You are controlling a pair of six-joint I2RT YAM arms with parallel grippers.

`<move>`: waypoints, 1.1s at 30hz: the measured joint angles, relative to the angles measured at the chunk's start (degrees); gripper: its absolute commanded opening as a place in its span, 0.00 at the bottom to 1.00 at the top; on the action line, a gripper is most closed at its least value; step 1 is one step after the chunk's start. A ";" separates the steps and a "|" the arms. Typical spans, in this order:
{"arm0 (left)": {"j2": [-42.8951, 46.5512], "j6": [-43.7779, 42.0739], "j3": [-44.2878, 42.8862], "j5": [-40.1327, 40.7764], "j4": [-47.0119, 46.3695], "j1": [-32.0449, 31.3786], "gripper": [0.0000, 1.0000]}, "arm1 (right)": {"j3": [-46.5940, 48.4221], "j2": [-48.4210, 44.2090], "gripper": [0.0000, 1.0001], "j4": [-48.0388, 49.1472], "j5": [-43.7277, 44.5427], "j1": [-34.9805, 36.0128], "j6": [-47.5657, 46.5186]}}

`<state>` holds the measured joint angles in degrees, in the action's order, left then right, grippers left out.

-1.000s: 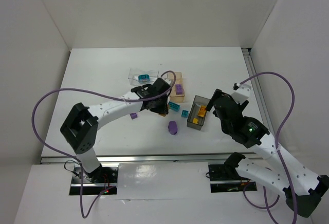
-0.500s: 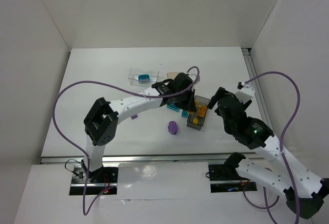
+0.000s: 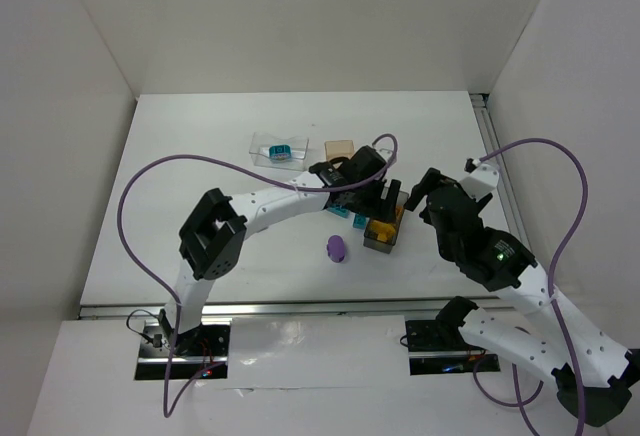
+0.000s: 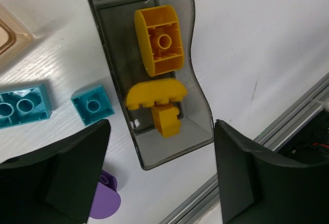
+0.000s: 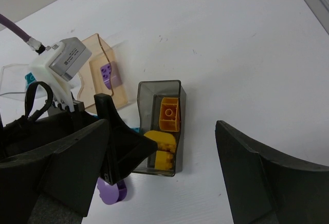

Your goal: Sort the legos into containers by color

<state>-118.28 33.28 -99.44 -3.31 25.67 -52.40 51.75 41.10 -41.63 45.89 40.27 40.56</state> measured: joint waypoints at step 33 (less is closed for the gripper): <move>22.25 12.17 37.94 15.43 6.47 30.47 0.77 | 3.85 21.97 0.90 10.67 -25.73 1.49 -11.69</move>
<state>-96.03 45.45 -61.49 12.12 32.14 -21.93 55.59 63.07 -30.96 20.16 41.76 28.86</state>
